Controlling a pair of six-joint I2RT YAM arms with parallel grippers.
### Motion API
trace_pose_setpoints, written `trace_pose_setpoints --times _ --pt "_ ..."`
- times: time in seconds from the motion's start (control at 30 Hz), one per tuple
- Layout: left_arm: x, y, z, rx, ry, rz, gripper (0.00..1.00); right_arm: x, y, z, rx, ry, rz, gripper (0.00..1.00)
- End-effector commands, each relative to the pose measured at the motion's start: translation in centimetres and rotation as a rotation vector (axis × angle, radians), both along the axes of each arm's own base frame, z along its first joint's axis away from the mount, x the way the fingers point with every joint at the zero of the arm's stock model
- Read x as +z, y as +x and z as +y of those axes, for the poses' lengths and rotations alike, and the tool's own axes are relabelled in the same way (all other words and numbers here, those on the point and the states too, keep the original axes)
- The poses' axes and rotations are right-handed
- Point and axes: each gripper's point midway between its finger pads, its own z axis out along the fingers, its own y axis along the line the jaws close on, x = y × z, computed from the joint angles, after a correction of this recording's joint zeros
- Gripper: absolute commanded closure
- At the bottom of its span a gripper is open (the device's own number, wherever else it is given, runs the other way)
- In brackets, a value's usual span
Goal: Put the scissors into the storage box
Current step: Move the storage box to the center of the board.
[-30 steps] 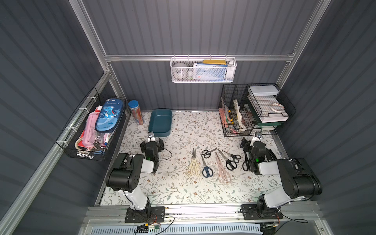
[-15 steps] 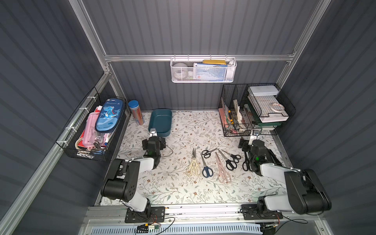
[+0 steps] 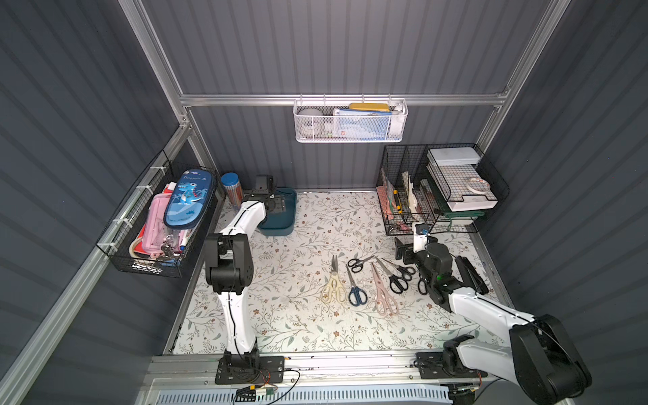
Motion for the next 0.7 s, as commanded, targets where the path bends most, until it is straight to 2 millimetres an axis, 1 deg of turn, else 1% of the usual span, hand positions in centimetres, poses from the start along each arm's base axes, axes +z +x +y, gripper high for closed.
trace_pose_setpoints --times 0.0,0.07,0.13,0.17,0.2,0.33,0.4,0.5,0.6,0.67 --pt "0.3 -2.1 2.1 0.087 0.028 0.088 0.16 0.0 -0.4 -0.5 -0.020 -0.025 -0.032 0.02" --pt "0.0 -2.4 2.7 0.103 0.043 0.093 0.15 -0.2 -0.4 -0.9 -0.044 -0.028 -0.030 0.02" --pt "-0.7 -2.7 3.4 0.118 0.049 0.115 0.15 -0.6 -0.2 -0.9 -0.046 -0.039 -0.025 0.02" --pt "-1.2 -2.9 3.8 0.126 0.049 0.126 0.15 -0.3 0.0 -0.8 -0.041 -0.038 -0.039 0.02" --pt "-1.6 -3.1 4.2 0.132 0.047 0.135 0.15 -1.0 0.2 -0.6 -0.036 -0.048 -0.024 0.01" --pt "-3.2 -3.5 4.8 0.120 0.054 0.156 0.15 -1.2 0.4 -0.2 -0.020 -0.063 -0.002 0.01" --pt "-4.3 -3.6 5.2 0.119 0.065 0.183 0.20 -1.3 0.3 -0.3 -0.029 -0.066 0.008 0.01" --pt "-5.2 -3.6 5.6 0.115 0.079 0.197 0.28 -1.0 0.2 -0.8 -0.058 -0.059 -0.011 0.01" --pt "-5.3 -3.4 5.6 0.105 0.087 0.188 0.41 -1.0 0.0 -0.9 -0.060 -0.056 -0.016 0.01" --pt "-5.4 -3.4 5.6 0.102 0.090 0.185 0.43 -1.0 0.0 -0.8 -0.054 -0.058 -0.018 0.01"
